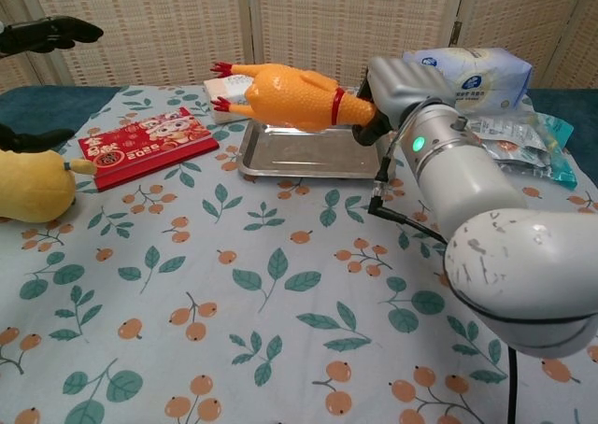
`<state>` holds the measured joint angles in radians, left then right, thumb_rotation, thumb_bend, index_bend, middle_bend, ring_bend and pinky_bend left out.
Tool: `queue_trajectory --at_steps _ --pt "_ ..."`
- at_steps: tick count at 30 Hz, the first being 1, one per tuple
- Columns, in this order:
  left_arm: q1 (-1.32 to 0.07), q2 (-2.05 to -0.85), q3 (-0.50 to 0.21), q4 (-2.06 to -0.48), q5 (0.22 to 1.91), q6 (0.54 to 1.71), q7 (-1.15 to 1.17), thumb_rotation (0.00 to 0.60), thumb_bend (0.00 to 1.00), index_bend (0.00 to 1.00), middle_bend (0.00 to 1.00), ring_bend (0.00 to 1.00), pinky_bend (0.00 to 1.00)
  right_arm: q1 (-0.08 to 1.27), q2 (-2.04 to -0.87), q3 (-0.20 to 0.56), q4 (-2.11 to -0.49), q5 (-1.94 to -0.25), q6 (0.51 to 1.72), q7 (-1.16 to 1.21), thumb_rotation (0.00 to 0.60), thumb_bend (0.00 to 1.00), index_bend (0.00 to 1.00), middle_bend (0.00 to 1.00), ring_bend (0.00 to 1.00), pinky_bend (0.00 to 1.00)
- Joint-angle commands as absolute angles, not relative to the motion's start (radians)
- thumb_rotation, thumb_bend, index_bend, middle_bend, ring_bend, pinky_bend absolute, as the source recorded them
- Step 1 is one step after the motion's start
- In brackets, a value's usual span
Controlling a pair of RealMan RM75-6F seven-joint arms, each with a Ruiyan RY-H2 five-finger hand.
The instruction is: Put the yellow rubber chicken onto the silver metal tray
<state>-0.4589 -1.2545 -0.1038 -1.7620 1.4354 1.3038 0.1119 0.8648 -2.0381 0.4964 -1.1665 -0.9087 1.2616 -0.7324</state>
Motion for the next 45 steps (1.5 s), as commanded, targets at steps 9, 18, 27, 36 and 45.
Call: queue_trajectory --at_steps 9,18,27,36,45 --pt "-0.438 -1.274 -0.071 -1.646 1.504 1.306 0.0 0.6 0.33 0.0 0.0 0.0 0.0 1.077 -2.184 0.576 -0.626 -0.898 1.092 -0.606 0.6 0.42 0.95 0.68 0.86 1.0" --pt "-0.449 -1.303 -0.067 -1.566 1.537 1.294 -0.059 0.6 0.34 0.0 0.0 0.0 0.0 1.222 -2.269 0.612 -0.3 -0.87 0.9 -0.462 0.6 0.42 0.94 0.68 0.8 0.98" --pt "-0.468 -1.341 -0.072 -1.492 1.519 1.251 -0.099 0.6 0.34 0.0 0.0 0.0 0.0 1.236 -2.269 0.55 -0.279 -0.84 0.818 -0.377 0.6 0.41 0.75 0.58 0.54 0.81" --pt "-0.471 -1.349 -0.075 -1.461 1.516 1.245 -0.123 0.6 0.34 0.0 0.0 0.0 0.0 1.257 -2.269 0.513 -0.221 -0.85 0.756 -0.332 0.6 0.28 0.05 0.02 0.02 0.34" --pt "-0.473 -1.344 -0.077 -1.458 1.517 1.243 -0.14 0.6 0.34 0.0 0.0 0.0 0.0 1.267 -2.266 0.511 -0.172 -0.874 0.723 -0.328 0.6 0.15 0.0 0.0 0.0 0.09"
